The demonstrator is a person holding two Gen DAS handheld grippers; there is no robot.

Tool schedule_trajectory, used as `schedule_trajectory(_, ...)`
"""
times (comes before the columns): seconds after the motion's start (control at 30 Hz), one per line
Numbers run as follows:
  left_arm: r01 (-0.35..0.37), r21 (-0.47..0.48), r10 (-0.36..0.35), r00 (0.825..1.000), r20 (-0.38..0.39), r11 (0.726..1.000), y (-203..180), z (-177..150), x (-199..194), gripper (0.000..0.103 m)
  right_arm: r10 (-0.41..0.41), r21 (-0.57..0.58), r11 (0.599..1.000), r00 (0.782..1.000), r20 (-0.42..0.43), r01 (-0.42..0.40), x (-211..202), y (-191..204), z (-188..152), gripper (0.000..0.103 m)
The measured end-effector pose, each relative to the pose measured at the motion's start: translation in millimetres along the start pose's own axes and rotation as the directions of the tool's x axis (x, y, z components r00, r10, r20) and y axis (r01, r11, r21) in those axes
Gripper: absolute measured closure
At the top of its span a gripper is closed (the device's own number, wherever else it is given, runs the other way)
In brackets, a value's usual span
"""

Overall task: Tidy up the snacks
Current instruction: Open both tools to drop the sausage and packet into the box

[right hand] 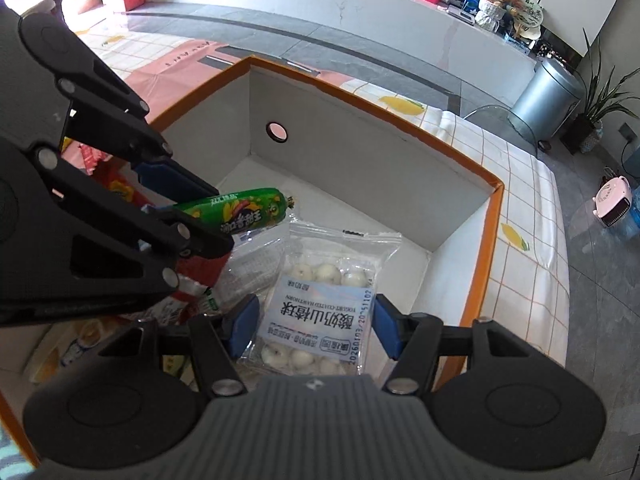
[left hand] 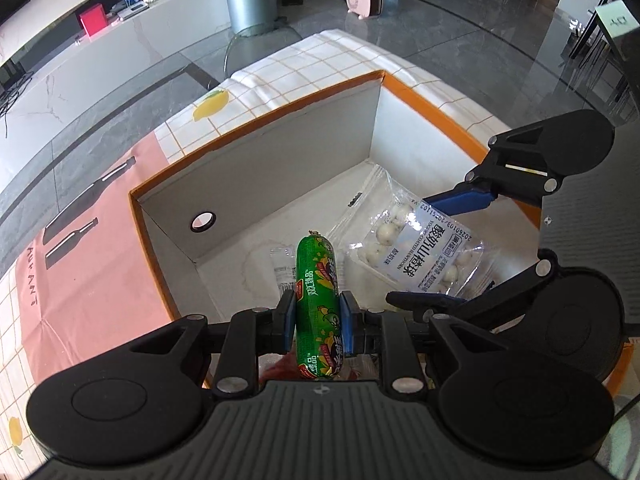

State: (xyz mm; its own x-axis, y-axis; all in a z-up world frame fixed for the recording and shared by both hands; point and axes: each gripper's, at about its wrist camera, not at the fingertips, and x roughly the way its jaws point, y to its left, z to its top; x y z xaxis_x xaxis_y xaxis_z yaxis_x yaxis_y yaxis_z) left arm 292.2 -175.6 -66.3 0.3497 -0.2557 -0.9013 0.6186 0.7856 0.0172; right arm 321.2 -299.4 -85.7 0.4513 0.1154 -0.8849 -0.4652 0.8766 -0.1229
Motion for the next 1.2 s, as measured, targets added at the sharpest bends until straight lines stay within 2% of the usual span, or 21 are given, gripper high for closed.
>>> schedule_trajectory(0.23, -0.025, -0.005, 0.025, 0.998, -0.051, 1.0, 2, 6, 16, 0.079, 0.0, -0.009, 1.0, 0.999, -0.034, 0.0, 17, 1, 7, 0.043)
schedule_trajectory(0.5, -0.017, 0.0, 0.017, 0.999, -0.041, 1.0, 3, 5, 10, 0.078, 0.003, 0.004, 1.0, 0.999, -0.044, -0.003, 15, 2, 7, 0.04)
schedule_trajectory(0.6, -0.025, -0.007, 0.024, 0.999, -0.033, 1.0, 3, 5, 5, 0.07, -0.012, 0.005, 1.0, 0.999, -0.048, 0.012, 13, 5, 8, 0.038)
schedule_trajectory(0.7, -0.038, 0.0, 0.038, 0.999, -0.015, 0.999, 1, 2, -2, 0.065, -0.043, 0.002, 0.999, 0.998, -0.034, 0.043, 7, 8, 7, 0.019)
schedule_trajectory(0.87, -0.043, 0.006, 0.043, 0.999, 0.016, 0.999, -2, -4, -20, 0.055, -0.063, 0.0, 0.998, 0.998, -0.029, 0.063, -7, 13, 4, 0.019)
schedule_trajectory(1.2, -0.066, 0.008, 0.065, 0.995, 0.077, 0.998, -10, -22, -63, 0.051, -0.11, -0.004, 0.994, 0.994, -0.018, 0.11, -45, 32, -4, 0.016)
